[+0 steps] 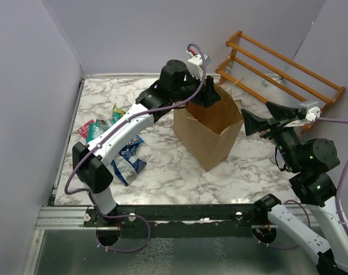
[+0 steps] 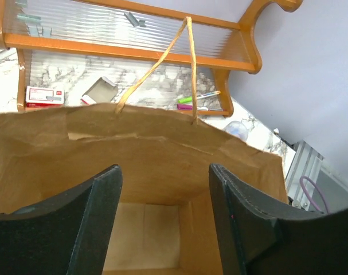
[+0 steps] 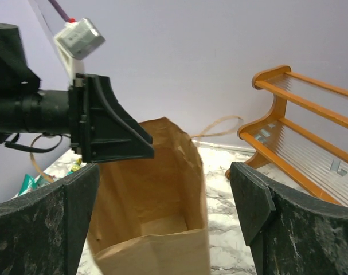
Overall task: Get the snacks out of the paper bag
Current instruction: Adjust the paper bag at the center of the board, then reset both arms
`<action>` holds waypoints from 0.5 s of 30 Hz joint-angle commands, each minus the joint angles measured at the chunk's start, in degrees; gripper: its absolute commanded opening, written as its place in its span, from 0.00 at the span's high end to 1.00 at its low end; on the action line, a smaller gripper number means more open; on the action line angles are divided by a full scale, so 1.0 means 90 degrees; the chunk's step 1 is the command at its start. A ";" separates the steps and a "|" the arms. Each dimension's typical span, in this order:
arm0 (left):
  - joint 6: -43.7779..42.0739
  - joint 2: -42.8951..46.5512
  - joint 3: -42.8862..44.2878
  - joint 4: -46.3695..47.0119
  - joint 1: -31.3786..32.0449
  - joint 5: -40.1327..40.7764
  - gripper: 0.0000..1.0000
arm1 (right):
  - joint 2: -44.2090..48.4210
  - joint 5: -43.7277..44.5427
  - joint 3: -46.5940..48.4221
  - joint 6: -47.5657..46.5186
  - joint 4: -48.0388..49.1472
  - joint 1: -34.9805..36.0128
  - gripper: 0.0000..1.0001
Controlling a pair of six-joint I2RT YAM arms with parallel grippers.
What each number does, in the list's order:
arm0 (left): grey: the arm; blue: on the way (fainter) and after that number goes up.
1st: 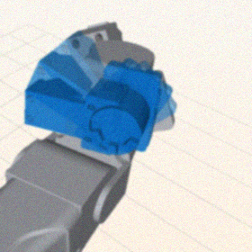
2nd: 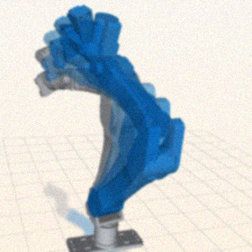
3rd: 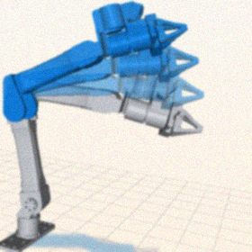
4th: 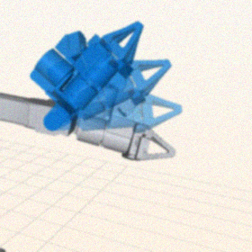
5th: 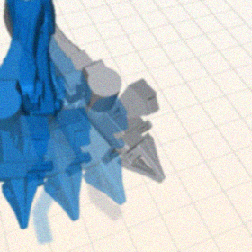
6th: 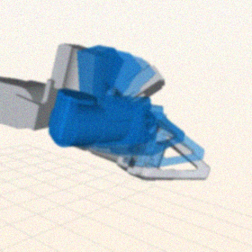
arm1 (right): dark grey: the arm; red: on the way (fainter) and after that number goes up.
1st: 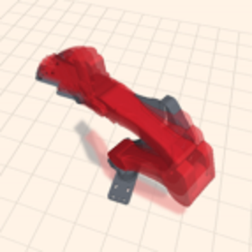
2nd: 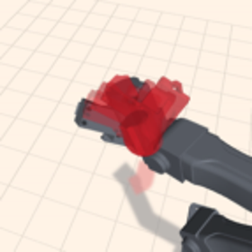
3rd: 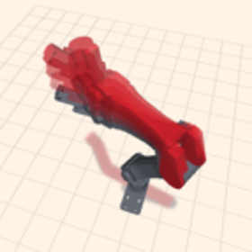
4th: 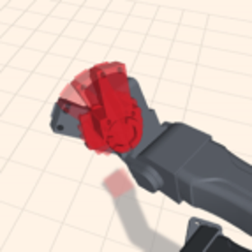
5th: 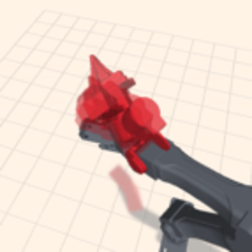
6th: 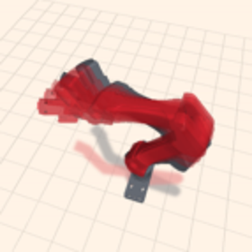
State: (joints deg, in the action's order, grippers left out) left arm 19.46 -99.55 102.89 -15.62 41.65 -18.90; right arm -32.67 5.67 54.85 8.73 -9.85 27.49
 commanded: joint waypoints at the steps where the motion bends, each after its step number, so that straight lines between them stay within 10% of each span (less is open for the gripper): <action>1: -0.0323 0.0943 -0.0238 0.0234 0.0021 0.0182 0.33 | -0.0047 0.0086 0.0186 0.0081 0.0070 0.0022 0.02; 15: -0.1198 0.4294 -0.2244 0.1233 0.0021 0.2532 0.11 | 0.0172 0.0662 0.0852 -0.0301 0.0196 0.0022 0.01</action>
State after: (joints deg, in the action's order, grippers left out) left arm 11.81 -68.40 88.12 -9.37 41.65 -6.37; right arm -32.99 8.54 59.94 8.34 -9.72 27.49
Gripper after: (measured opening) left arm 0.859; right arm 0.994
